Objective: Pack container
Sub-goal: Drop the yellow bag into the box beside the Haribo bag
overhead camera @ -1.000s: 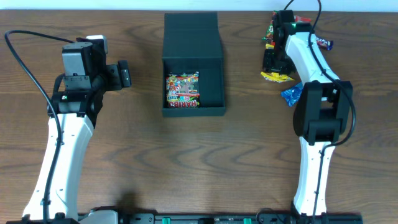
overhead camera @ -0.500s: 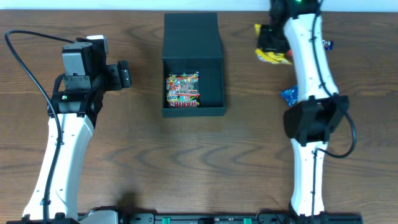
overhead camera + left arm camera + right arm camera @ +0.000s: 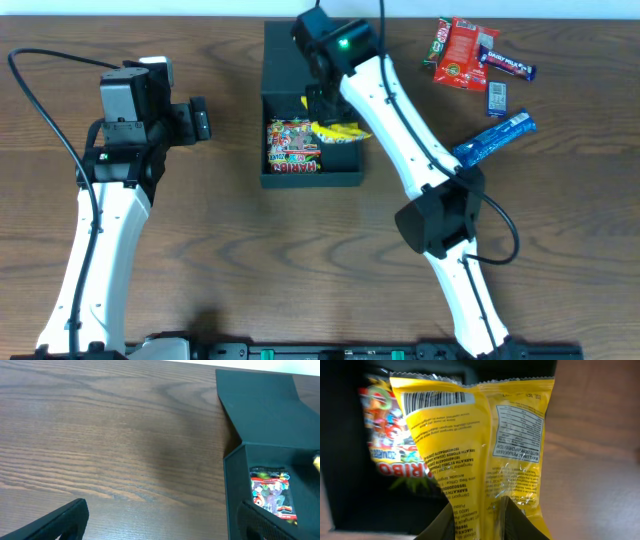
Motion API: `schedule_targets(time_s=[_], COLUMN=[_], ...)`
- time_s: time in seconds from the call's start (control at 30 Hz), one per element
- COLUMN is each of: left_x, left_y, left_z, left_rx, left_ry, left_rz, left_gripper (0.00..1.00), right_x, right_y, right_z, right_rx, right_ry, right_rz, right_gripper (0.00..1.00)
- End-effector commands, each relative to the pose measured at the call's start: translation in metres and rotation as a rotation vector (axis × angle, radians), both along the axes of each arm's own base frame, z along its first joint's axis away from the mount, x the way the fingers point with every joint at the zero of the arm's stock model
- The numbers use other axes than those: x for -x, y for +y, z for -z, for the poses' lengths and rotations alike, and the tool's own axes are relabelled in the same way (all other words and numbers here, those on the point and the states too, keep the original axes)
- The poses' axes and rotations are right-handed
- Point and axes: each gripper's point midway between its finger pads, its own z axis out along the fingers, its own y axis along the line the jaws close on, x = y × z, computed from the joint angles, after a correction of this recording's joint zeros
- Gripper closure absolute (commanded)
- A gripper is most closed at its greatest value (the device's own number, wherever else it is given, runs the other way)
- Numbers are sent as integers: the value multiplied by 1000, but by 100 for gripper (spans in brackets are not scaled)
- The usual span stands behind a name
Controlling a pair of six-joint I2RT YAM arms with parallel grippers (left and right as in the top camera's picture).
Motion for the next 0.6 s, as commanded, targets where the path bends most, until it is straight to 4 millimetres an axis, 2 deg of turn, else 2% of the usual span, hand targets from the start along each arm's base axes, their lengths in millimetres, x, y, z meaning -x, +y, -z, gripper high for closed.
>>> schedule_targets(time_s=[0.0,0.13,0.23,0.3,0.33,0.43,0.57], left_x=[1,2,2,4,4,4,4], left_y=[2,2,2,2,2,2,2], left_z=[4,5,6,7,8,8,8], left_rx=[-3,-3,-3,-11,-17,-16,-17], left_ry=[12,15,21,28,30,31,31], left_rz=[-2,-2,-2,7,12,11,11], left_gripper=[4,5,5,4,5,5,4], right_x=[3,5,0,0,0,-4,-10], right_y=[-6,-6,-4,-3,-3,-2,0], right_z=[11,33,53,62,62,54,22], right_rx=[39,54,51,53,53,41,9], right_ry=[4,27,19,21,21,4,-47], right_rz=[86,110,111,110,110,109,89], right_gripper=[77,76,45,39,35,35,32])
